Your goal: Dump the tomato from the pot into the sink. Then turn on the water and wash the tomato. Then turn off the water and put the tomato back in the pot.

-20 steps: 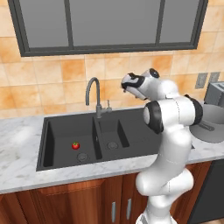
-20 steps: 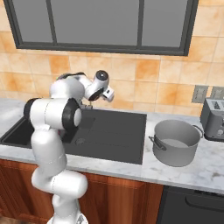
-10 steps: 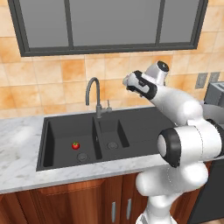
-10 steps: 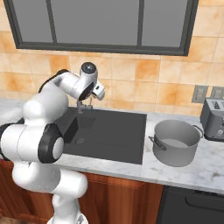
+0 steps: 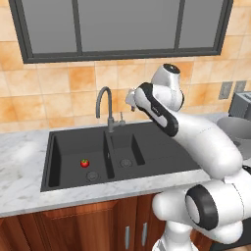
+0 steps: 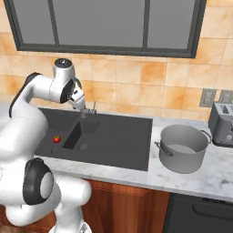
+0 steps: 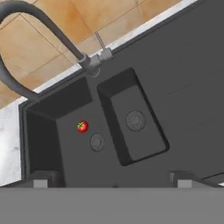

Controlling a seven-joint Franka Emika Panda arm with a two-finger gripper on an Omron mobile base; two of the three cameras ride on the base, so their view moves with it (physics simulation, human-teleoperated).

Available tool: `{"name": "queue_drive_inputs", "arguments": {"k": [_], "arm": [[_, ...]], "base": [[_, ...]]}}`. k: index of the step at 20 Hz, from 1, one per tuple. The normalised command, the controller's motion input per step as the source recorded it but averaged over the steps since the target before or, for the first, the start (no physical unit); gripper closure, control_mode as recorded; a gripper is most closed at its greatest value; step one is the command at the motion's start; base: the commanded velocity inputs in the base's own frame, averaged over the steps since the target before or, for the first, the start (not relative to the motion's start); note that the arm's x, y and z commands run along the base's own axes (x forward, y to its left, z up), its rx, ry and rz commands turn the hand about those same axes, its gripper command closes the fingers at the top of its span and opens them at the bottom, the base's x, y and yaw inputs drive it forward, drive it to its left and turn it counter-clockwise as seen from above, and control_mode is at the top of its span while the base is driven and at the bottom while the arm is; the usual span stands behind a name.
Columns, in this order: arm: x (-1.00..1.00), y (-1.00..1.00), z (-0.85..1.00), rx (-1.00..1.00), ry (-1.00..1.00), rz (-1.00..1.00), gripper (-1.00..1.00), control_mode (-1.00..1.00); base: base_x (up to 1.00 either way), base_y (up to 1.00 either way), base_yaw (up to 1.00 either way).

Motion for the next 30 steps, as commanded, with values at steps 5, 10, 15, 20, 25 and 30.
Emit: {"name": "queue_drive_inputs", "arguments": {"k": [5,10,15,20,25,30], "arm": [[-0.86,0.97,-0.03,-0.08,0.03,0.18,-1.0,-1.0],[-0.44,0.93,-0.15,-0.1,0.04,0.19,-1.0,-1.0],[0.02,0.76,-0.3,-0.11,0.06,0.13,-1.0,-1.0],[0.36,0.5,-0.43,-0.12,0.03,0.05,-1.0,-1.0],[0.37,0.3,-0.44,-0.18,0.0,0.0,-1.0,-1.0],[0.49,0.09,-0.44,-0.13,0.0,0.0,-1.0,-1.0]], "base": [[0.0,0.0,0.0],[0.0,0.0,0.0],[0.0,0.0,0.0],[0.0,0.0,0.0],[0.0,0.0,0.0],[0.0,0.0,0.0]]}}
